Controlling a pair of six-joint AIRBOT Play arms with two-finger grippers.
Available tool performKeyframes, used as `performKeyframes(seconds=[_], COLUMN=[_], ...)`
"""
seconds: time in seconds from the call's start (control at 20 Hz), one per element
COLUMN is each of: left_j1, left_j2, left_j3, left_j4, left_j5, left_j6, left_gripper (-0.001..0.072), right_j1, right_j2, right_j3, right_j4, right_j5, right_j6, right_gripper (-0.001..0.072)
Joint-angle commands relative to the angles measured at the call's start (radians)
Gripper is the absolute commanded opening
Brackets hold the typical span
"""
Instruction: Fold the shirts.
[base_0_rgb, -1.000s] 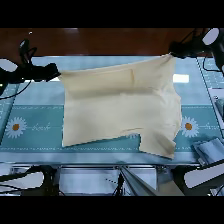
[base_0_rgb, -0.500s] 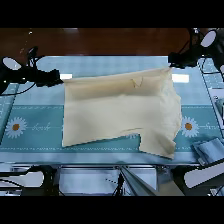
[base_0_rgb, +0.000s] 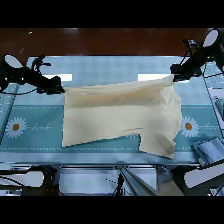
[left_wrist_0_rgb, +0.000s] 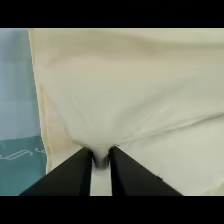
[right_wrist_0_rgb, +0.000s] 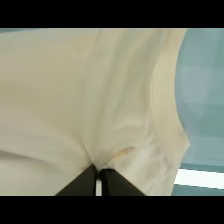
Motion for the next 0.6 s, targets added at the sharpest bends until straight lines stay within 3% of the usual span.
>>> performKeyframes(seconds=[0.0,0.05,0.2,0.4,0.45,0.55], left_j1=[0.003,0.013,0.067,0.196,0.221,0.257], left_j2=[-0.008,-0.002,0.051,0.234,0.286,0.393], left_j3=[0.003,0.008,0.006,-0.124,-0.199,-0.389], left_j4=[0.006,0.037,0.169,0.169,0.147,0.105], left_j5=[-0.085,-0.13,-0.23,-0.213,-0.206,-0.175], left_j6=[-0.024,-0.004,0.003,-0.035,-0.035,0.012], left_gripper=[0.0338,0.043,0.044,0.0468,0.0507,0.0508], right_j1=[-0.001,-0.001,-0.069,-0.222,-0.263,-0.346], right_j2=[0.005,0.015,0.074,0.194,0.251,0.365], right_j3=[0.0,0.0,0.0,-0.037,-0.087,-0.208], right_j4=[-0.051,-0.113,-0.163,-0.169,-0.14,-0.068], right_j5=[0.085,0.138,0.184,0.246,0.215,0.105], right_j6=[-0.103,-0.152,-0.14,-0.133,-0.145,-0.16], right_gripper=[0.0238,0.0265,0.0303,0.0303,0.0304,0.0311])
